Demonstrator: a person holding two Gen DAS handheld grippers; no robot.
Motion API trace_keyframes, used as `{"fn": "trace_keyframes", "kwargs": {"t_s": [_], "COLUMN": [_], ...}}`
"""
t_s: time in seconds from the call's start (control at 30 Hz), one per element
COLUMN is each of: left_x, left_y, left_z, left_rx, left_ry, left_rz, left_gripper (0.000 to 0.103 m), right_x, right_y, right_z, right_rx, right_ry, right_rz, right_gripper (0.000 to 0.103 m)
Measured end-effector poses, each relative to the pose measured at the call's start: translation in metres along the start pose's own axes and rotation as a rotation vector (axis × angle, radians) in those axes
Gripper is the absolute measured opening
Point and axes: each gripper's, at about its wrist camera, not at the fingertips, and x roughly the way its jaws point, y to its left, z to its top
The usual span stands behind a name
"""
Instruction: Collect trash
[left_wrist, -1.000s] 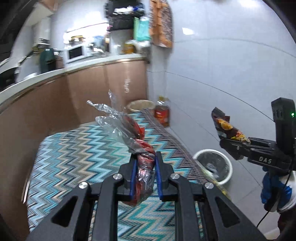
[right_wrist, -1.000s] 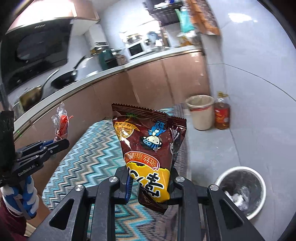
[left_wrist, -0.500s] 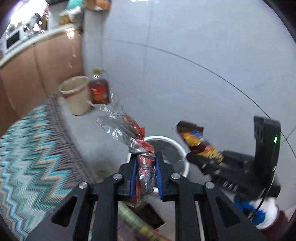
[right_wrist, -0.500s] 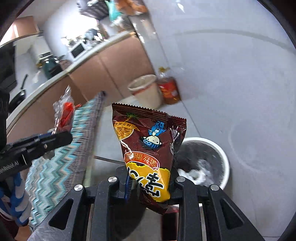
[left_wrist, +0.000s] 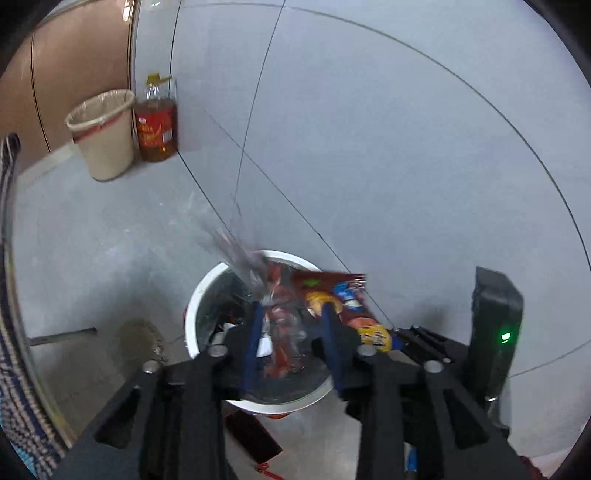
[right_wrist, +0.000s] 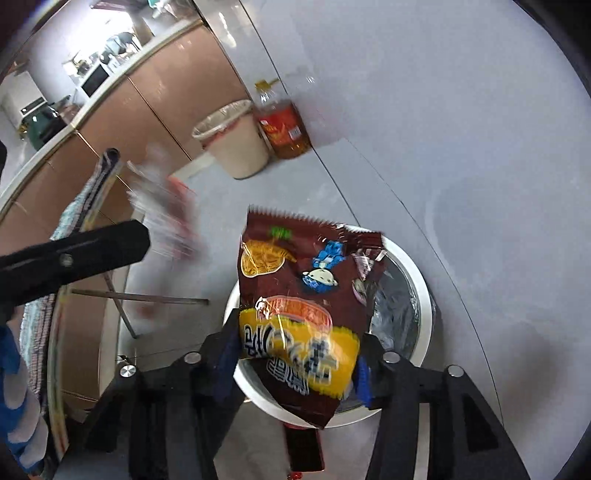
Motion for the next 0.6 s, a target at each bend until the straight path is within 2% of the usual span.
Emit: {"fn": "trace_keyframes", "kwargs": {"t_s": [0.07, 0.27, 0.4, 0.6], "left_x": [0.001, -0.013, -0.04, -0.092], "left_y": [0.002, 0.007, 0.008, 0.012], "left_z": [0.001, -0.003, -0.013, -0.034], "left_rx": [-0.017, -0.018, -0.005, 0.02], "left_ry": [0.002, -0.015, -0.057, -0.132], "left_rz": [-0.018, -0.017, -0.001, 0.053], "left_gripper": [0.039, 0.04, 0.04, 0.04], "right_x": [0.003, 0.0, -0.011, -0.049], "right_y": [-0.003, -0.006, 0.003, 0.039], "right_z": [-0.001, -0.005, -0.005, -0.012], "right_rx": [0.006, 0.006, -0.003, -0.079], "right_ry": [0.007, 0.012, -0.014, -0.085], "right_rz": [-0.008, -0.026, -0.03, -0.036], "right_gripper": [0.056, 0.058, 0.063, 0.077]}}
